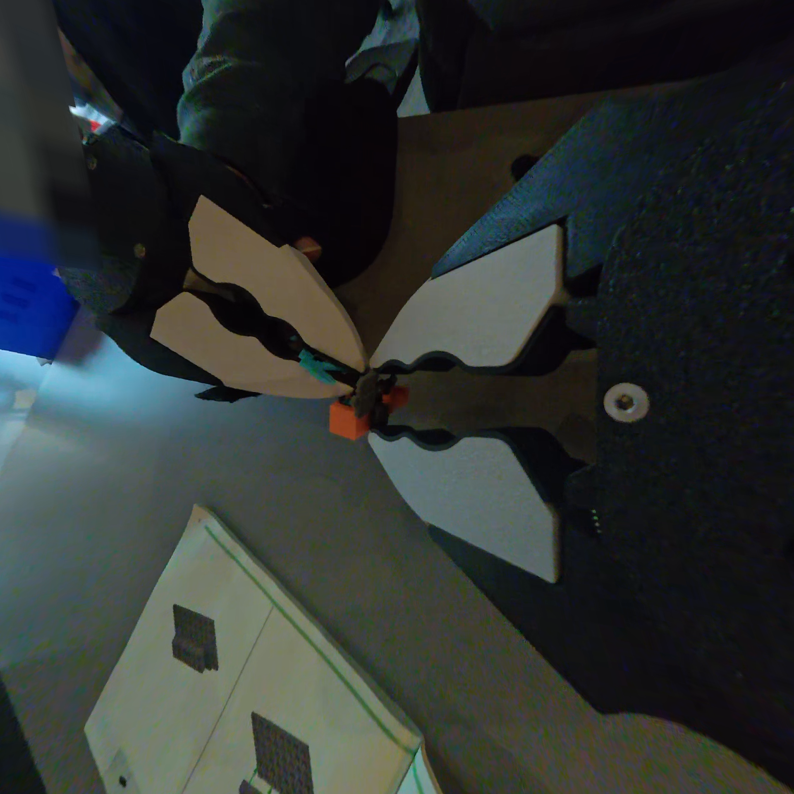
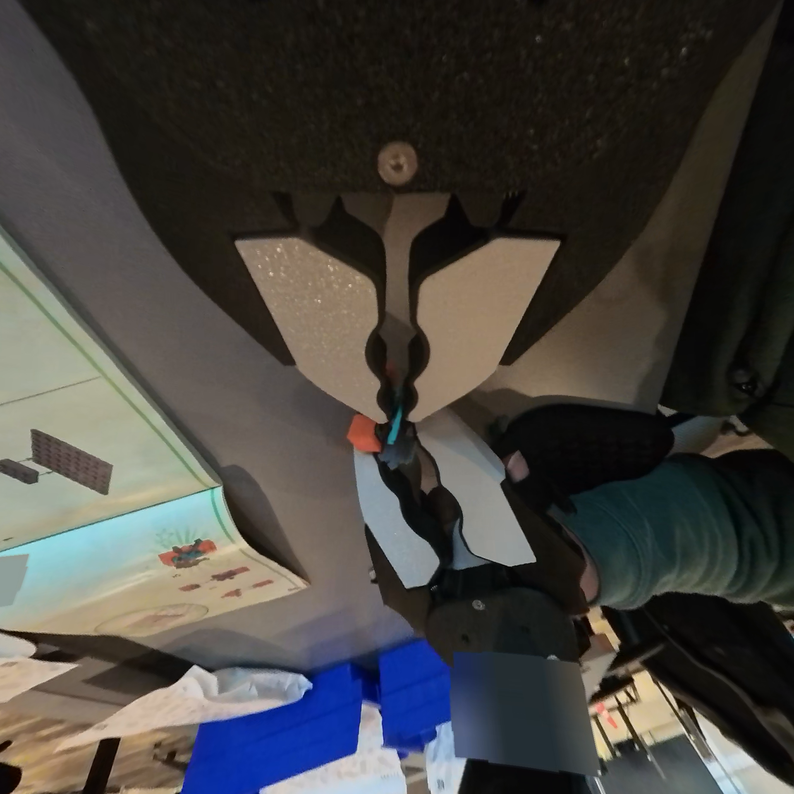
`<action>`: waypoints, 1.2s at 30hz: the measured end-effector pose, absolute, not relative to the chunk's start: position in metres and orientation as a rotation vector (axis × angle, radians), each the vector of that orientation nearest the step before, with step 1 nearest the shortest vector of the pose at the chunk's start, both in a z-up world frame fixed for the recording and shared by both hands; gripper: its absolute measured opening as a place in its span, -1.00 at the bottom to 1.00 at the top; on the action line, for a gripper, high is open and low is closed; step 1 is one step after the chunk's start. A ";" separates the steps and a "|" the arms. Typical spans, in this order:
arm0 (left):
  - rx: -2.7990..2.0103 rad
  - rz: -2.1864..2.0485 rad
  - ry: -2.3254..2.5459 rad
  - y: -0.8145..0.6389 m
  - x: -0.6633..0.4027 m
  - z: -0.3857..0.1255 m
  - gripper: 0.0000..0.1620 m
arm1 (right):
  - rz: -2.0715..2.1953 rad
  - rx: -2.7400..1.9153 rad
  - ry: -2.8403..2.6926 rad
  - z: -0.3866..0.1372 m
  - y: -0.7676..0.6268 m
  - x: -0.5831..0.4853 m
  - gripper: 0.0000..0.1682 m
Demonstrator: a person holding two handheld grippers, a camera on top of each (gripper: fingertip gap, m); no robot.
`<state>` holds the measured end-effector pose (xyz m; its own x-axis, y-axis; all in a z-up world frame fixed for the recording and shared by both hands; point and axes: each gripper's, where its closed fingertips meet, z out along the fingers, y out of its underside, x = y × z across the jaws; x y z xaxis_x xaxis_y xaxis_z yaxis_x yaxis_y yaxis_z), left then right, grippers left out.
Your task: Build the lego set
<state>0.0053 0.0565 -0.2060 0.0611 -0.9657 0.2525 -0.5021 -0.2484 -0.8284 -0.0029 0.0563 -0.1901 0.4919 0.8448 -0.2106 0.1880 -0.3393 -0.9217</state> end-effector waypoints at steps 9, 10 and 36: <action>-1.872 -1.192 1.439 0.055 0.001 -0.212 -0.72 | 0.885 -1.894 -0.933 -0.196 0.056 -0.005 -0.90; -1.886 -1.217 1.433 0.054 0.001 -0.213 -0.72 | 0.874 -1.897 -0.936 -0.196 0.056 -0.004 -0.90; -1.824 -0.978 1.443 0.076 -0.013 -0.224 -0.69 | 0.510 -1.994 -1.805 -0.258 0.060 0.030 -0.92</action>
